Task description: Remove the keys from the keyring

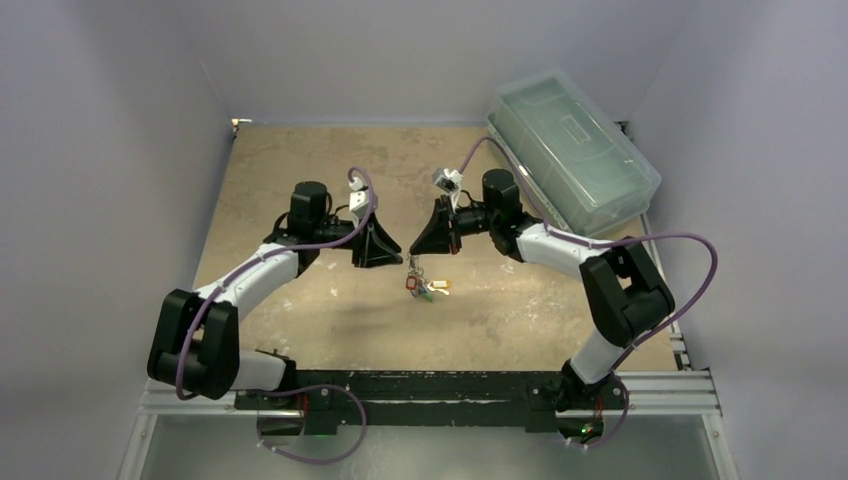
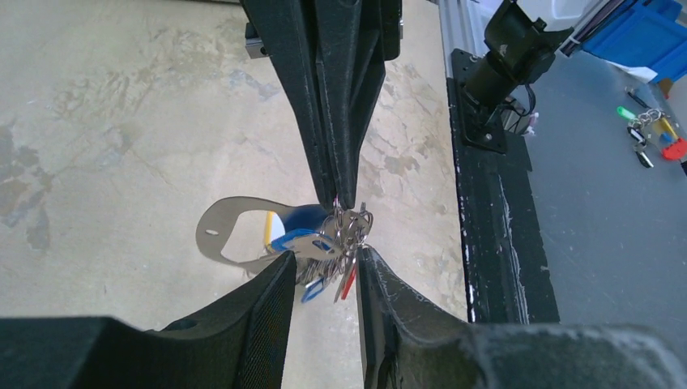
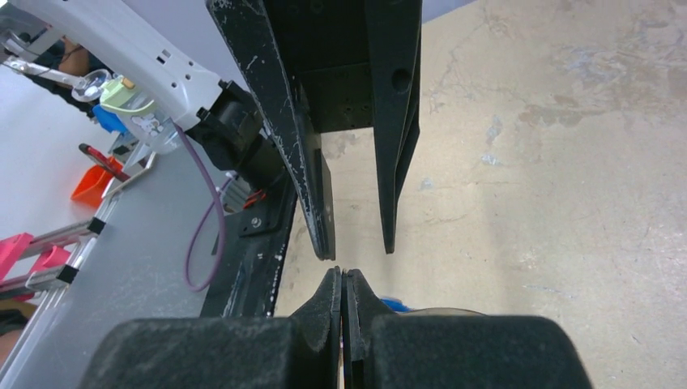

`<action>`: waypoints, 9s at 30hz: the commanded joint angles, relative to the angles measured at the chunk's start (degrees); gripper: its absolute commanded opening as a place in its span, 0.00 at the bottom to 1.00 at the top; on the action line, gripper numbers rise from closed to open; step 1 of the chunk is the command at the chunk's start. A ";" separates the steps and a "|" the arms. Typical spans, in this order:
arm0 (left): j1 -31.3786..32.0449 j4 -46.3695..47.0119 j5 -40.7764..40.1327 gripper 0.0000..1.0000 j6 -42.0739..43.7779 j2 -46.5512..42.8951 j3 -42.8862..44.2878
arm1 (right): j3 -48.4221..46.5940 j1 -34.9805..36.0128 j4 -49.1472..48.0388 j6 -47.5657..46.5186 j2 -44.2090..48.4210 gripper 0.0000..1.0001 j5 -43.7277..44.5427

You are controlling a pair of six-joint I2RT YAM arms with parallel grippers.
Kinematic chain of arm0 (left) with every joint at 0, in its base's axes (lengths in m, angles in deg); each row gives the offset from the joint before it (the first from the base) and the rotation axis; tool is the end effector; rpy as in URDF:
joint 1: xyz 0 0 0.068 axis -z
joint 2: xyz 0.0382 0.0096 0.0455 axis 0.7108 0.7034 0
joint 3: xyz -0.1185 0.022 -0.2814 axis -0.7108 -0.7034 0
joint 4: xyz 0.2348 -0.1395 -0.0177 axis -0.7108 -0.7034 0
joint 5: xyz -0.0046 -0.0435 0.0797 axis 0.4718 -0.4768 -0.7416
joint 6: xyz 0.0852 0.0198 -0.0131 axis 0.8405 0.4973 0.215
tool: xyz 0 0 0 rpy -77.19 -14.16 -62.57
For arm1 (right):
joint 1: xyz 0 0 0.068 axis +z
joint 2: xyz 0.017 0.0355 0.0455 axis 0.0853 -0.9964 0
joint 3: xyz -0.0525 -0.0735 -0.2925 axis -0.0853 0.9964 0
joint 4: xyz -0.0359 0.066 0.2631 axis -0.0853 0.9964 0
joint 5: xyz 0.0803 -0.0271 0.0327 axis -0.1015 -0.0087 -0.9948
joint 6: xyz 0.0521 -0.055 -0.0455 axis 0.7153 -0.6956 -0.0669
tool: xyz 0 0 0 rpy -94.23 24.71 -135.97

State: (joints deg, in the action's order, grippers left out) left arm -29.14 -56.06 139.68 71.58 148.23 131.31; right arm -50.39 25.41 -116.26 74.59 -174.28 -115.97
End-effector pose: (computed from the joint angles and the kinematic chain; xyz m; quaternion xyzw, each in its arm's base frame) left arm 0.2603 -0.1515 0.2583 0.4198 0.6467 -0.5176 0.3710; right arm 0.2967 0.2574 0.2643 -0.4325 0.5987 0.5956 0.3159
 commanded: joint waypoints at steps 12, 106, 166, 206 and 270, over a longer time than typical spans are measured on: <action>1.06 20.76 0.56 0.32 -14.35 0.48 -4.18 | 3.10 -0.19 -23.49 15.49 -1.80 0.00 -0.12; 5.77 -10.22 -1.74 0.00 10.17 2.31 4.31 | -24.36 0.16 59.34 -40.53 -4.23 0.32 3.91; 2.23 -9.96 -0.26 0.22 10.38 -0.06 3.88 | -21.29 3.16 48.89 -32.02 -2.06 0.00 0.60; 4.37 -8.38 0.71 0.00 12.93 3.87 1.30 | -10.48 2.34 19.50 -11.30 -0.24 0.00 -1.80; 0.40 12.32 1.82 0.36 -4.59 2.21 -3.49 | 6.87 2.28 -26.72 14.86 -3.70 0.00 5.15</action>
State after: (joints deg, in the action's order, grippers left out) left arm -29.14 -47.60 141.32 67.95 149.61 127.92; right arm -44.10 27.66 -138.71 88.49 -178.56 -111.18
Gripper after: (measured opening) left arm 0.380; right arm 0.015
